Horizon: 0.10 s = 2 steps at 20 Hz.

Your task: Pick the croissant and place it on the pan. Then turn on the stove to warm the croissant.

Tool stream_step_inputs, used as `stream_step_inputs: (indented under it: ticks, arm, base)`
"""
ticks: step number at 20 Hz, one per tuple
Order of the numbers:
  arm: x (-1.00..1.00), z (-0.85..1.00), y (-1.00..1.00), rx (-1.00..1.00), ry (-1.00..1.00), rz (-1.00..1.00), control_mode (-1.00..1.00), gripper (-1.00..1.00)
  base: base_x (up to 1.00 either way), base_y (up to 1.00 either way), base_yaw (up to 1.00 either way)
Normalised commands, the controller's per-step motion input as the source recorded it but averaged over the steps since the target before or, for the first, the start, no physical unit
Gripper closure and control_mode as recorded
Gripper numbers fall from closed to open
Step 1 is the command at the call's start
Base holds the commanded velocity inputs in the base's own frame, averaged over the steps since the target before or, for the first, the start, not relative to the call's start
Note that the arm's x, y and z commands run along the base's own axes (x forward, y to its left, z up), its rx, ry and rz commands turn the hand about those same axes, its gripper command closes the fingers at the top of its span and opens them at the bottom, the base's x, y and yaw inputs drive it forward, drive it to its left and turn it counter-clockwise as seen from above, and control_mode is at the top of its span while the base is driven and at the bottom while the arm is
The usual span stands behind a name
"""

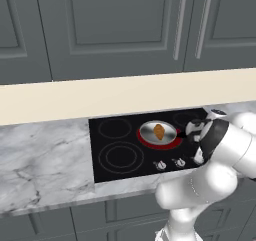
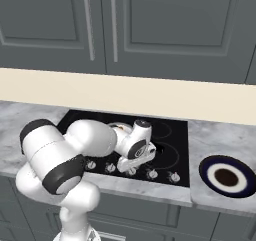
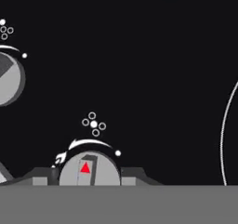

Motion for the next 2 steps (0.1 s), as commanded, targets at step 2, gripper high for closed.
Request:
stream_step_inputs:
  ticks: [2]
  arm:
    - [-0.03, -0.28, 0.00, 0.00, 0.00, 0.26, -1.00, 1.00]
  base:
    - [0.00, 0.00, 0.00]
